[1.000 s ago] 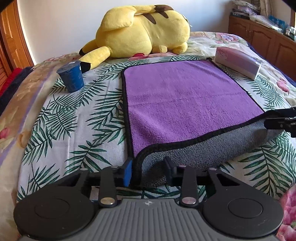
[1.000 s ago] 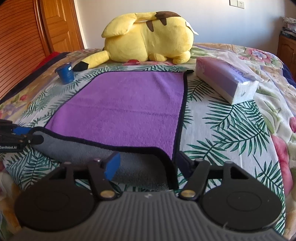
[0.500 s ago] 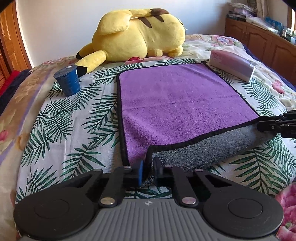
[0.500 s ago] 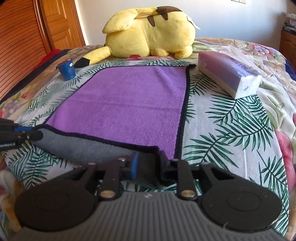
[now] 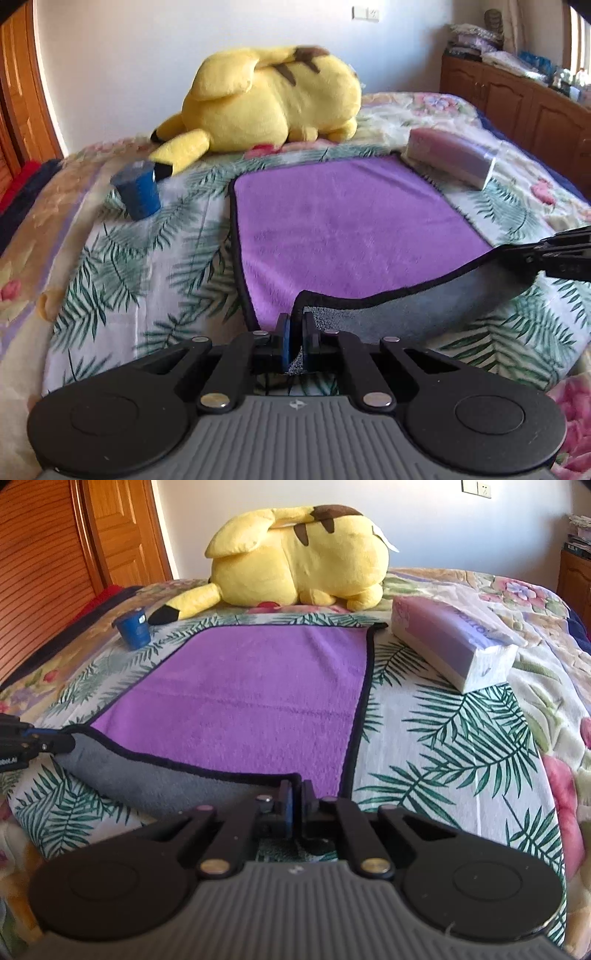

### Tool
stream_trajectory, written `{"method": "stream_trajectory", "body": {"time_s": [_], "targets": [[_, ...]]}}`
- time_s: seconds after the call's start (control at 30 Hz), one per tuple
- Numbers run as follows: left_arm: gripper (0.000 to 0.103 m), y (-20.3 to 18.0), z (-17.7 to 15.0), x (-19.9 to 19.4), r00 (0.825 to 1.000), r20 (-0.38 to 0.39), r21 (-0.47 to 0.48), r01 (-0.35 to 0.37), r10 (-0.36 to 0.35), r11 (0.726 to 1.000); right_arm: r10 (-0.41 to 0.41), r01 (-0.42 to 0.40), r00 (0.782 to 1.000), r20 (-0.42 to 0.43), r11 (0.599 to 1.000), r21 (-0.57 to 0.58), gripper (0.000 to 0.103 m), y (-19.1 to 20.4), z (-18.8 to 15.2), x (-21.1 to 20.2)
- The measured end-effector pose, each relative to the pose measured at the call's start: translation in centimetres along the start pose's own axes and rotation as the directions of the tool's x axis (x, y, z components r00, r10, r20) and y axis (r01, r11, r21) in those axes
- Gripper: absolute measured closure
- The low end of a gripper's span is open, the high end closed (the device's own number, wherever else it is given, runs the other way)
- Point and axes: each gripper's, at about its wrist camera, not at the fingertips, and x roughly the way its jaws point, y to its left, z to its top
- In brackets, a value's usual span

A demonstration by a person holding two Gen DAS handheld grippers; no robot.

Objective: Fold towel

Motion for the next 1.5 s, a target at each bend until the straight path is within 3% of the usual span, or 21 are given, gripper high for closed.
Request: {"method": "stream_trajectory", "body": {"time_s": [0.27,0.67,1.5], "targets": [[0.097,-0.4,0.9,-2.0,0.997,0.079,0.006,0.015,-0.015,1.000,0.003,-0.003,0.997,0.071,1.000,0.009,0.098,-0.1,0.7,-1.0],[0.097,0.1,1.1,-2.5,0.990,0.140,-0.019,0.002,0.000,1.000,0.011,-0.013,0.990,0.144,1.000,0.012,0.098,-0.2,1.5,-2.0],[0.097,1.4,1.8,-0.3,0.989,0.146,-0.028,-0.032,0.036,0.999,0.025,-0.018,0.981,0.194,0.999,-0.038,0.098,0.2,2.8,-1.9]]}}
